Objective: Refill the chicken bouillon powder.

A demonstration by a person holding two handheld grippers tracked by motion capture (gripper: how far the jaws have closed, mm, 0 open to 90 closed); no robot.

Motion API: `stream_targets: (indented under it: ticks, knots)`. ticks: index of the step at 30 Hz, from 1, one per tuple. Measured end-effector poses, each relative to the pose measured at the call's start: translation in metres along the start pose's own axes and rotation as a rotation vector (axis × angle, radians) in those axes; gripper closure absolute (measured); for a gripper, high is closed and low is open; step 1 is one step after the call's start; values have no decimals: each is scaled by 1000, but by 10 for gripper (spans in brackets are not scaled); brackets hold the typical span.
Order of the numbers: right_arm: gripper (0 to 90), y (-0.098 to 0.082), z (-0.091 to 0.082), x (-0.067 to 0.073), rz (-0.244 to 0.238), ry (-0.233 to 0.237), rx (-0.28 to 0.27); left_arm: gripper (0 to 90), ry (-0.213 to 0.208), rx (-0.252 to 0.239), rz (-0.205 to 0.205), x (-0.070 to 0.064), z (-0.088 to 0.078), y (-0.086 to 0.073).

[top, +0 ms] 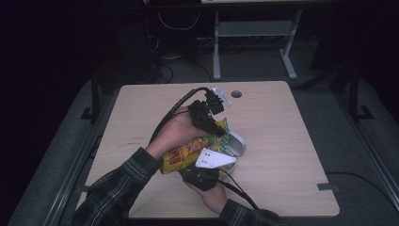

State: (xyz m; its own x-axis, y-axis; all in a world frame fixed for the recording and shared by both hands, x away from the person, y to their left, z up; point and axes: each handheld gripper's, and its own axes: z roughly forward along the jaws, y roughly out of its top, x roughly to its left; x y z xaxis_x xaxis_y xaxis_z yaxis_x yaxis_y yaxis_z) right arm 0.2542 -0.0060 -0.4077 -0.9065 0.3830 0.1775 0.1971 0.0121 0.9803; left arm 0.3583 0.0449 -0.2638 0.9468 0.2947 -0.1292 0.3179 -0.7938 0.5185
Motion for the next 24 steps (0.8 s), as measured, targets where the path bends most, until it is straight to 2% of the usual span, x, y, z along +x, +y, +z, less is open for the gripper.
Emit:
stream_targets:
  ticks: [10,20,24]
  knots:
    - [900,-3,2,1,-21,-4,29,897,-29,-31,1,0,-5,-7]
    - [900,-4,2,-1,-14,-8,43,897,-73,-74,17,1,-21,-19]
    - [900,-6,3,0,-10,-11,53,898,-88,-98,9,2,-25,-26]
